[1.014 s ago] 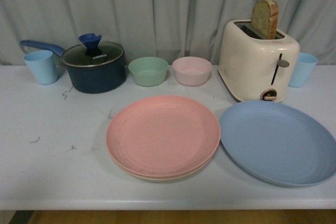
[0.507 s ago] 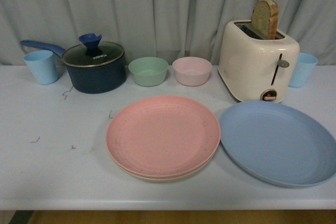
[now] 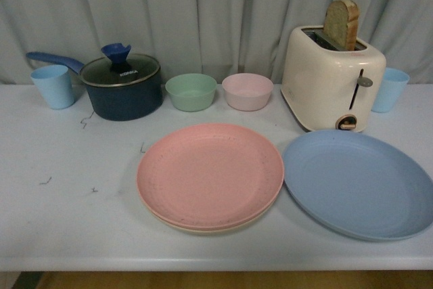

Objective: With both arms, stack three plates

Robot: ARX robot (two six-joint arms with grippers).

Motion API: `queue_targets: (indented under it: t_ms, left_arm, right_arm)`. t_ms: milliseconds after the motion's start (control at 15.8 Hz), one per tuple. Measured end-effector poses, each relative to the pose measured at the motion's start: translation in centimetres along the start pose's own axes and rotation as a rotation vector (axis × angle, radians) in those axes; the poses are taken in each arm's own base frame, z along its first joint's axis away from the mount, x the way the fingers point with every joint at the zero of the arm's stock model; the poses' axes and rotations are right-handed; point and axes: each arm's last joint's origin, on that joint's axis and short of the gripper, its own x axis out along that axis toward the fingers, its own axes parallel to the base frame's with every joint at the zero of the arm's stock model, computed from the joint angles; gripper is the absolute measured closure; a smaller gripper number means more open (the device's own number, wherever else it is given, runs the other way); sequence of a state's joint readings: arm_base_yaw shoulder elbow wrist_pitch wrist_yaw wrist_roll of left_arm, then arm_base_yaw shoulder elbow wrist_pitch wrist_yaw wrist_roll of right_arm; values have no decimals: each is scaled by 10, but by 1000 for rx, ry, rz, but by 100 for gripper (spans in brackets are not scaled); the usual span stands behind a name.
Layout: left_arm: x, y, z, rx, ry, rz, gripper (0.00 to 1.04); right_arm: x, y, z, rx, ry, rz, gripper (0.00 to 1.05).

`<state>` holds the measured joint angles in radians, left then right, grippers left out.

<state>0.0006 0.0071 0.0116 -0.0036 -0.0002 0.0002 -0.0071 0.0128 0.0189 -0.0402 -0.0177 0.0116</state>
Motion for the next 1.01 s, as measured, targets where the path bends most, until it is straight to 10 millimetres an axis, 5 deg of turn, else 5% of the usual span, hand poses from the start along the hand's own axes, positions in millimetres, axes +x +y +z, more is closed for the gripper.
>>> queue_targets:
  t_ms: [127,317,380,697,1014]
  left_arm:
    - [0,0,0,0,-1,0,5]
    - [0,0,0,0,0,0,7]
    - [0,0,0,0,0,0,7]
    - [0,0,0,0,0,0,7]
    - [0,0,0,0,0,0,7]
  right_arm:
    - [24,-11,17,151,349,67,6]
    - [77,-20,57,151,355,85,6]
    - [126,-32,54,138,466,20,6]
    - [236,-57,2,129,714,-57,6]
    - [284,-65,-42,57,784,-76,6]
